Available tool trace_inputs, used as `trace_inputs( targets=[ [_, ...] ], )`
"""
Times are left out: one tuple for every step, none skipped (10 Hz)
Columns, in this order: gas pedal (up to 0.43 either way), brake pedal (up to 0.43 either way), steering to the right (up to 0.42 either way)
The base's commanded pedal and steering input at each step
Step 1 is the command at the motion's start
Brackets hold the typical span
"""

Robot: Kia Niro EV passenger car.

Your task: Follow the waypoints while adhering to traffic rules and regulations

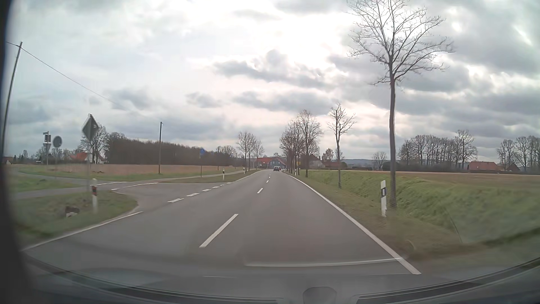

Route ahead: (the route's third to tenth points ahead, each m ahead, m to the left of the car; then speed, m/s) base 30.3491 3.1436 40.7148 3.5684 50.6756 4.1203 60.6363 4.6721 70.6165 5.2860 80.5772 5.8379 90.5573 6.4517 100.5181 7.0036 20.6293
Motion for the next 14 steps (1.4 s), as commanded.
trace_inputs(
  targets=[
    [0.059,0.000,-0.005],
    [0.059,0.000,-0.006],
    [0.059,0.000,-0.005],
    [0.059,0.000,-0.006],
    [0.059,0.000,-0.005],
    [0.039,0.000,-0.005],
    [0.000,0.000,-0.004],
    [0.000,0.000,-0.004],
    [0.000,0.000,-0.003],
    [0.000,0.000,-0.003],
    [0.000,0.000,-0.003],
    [0.000,0.000,0.000],
    [0.000,0.000,0.000],
    [0.000,0.000,0.001]
  ],
)
